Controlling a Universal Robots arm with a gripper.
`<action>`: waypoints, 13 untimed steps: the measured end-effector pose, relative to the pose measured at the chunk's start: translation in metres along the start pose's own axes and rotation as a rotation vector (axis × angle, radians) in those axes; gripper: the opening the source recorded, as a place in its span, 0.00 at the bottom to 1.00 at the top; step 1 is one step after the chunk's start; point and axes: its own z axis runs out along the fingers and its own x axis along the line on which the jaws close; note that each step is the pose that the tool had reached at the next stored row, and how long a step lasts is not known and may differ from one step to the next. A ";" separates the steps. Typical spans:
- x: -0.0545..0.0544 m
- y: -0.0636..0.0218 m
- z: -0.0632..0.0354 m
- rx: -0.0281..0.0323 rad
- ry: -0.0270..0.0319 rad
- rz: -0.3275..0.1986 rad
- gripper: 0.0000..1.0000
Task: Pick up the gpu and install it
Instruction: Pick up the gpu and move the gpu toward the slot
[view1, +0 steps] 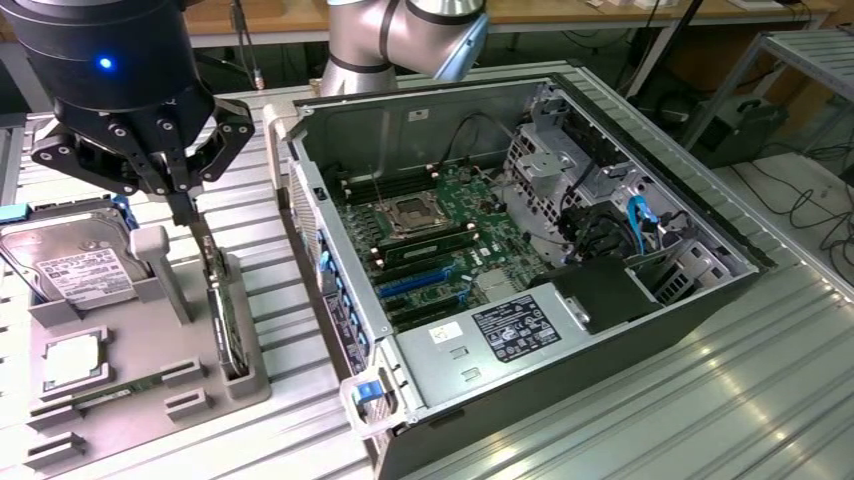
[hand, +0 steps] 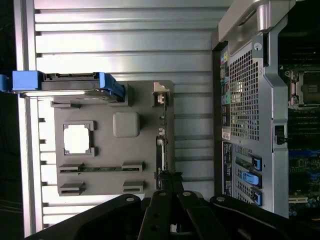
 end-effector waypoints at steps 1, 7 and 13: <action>0.000 0.0000 0.0000 0.0000 0.0000 0.000 0.11; 0.000 0.0000 0.0000 0.0000 0.0000 0.000 0.17; 0.000 0.0000 0.0000 0.0001 0.0000 0.000 0.48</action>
